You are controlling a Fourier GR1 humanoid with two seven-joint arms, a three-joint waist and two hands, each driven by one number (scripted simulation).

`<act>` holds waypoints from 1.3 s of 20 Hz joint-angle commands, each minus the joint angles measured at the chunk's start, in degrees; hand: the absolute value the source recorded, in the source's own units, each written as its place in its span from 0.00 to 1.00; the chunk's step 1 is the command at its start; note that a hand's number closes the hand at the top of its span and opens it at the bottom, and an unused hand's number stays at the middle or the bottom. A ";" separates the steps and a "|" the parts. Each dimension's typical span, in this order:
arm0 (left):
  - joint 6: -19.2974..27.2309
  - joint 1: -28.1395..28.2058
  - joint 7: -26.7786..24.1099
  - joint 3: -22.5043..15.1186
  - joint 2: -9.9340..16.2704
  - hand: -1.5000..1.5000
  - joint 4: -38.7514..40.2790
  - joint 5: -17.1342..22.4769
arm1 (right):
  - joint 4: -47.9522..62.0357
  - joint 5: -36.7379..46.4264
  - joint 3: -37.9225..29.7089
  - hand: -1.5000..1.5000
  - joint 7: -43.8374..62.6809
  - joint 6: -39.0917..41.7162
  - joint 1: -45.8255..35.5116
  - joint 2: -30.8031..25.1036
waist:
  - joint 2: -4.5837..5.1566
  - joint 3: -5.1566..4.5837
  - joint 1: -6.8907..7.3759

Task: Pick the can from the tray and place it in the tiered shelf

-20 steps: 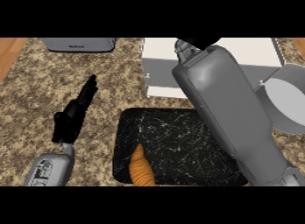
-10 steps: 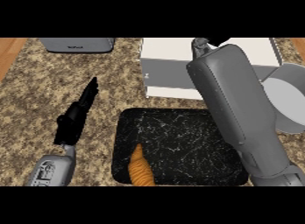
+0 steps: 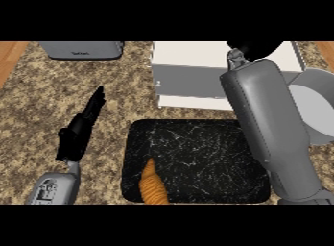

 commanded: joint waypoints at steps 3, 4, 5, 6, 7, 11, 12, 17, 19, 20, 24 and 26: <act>0.10 0.22 2.21 -0.41 -0.21 0.50 -2.96 -0.04 | -6.49 -2.45 -2.79 0.00 1.93 -2.51 1.53 1.19 | 0.01 0.03 0.23; -1.27 -1.20 1.37 2.05 1.80 0.50 -0.29 1.28 | -9.00 -3.50 -0.92 0.00 2.57 -0.98 3.13 1.74 | 0.01 0.01 0.03; -2.19 0.83 4.85 0.19 1.51 0.50 -6.32 1.59 | -10.76 -5.68 -2.30 0.00 -0.13 -3.31 4.15 1.75 | -0.14 0.06 0.27; 1.57 -3.26 1.78 -0.23 -0.84 0.50 0.60 -1.41 | -10.19 -7.10 -3.15 0.00 -1.43 -4.79 4.95 1.70 | 0.14 0.03 -0.23; 0.48 1.64 3.25 -1.21 -0.54 0.50 -4.59 -0.75 | -15.31 -6.57 -0.56 0.00 1.93 1.29 4.06 1.77 | -0.18 0.03 0.05; -1.43 -2.88 0.23 1.84 0.79 0.50 2.07 1.34 | -13.01 -11.69 -0.92 0.00 -1.31 -1.57 3.01 1.77 | 0.16 0.00 0.07; -2.04 2.48 0.04 0.62 1.14 0.50 -2.65 1.19 | -12.79 -12.99 -2.78 0.00 -3.21 -0.57 2.15 1.08 | 0.08 0.01 0.38; -1.13 -1.14 2.94 0.71 0.78 0.50 -2.43 0.60 | -17.13 -12.05 -6.17 0.00 1.50 -1.49 -3.64 0.07 | -0.02 0.01 0.22; 0.69 -1.55 -0.36 1.30 -0.09 0.50 1.79 -0.45 | -22.08 -11.00 -5.43 0.00 1.33 -6.73 -0.35 1.61 | 0.13 0.00 -0.44; 0.28 2.25 0.11 -1.15 -0.85 0.50 -2.19 -1.11 | -24.50 -10.26 -6.36 0.00 2.34 -6.76 -0.04 1.52 | -0.14 0.03 -0.10; -1.46 2.63 1.75 0.87 1.31 0.50 -4.02 0.81 | -32.03 -6.80 -10.54 0.00 7.42 1.69 -2.35 0.03 | -0.40 0.00 -0.32; -0.31 1.68 1.50 1.13 0.61 0.50 -2.39 0.35 | -39.83 -6.64 -11.04 0.00 9.04 6.01 0.01 0.99 | -0.55 0.01 -1.14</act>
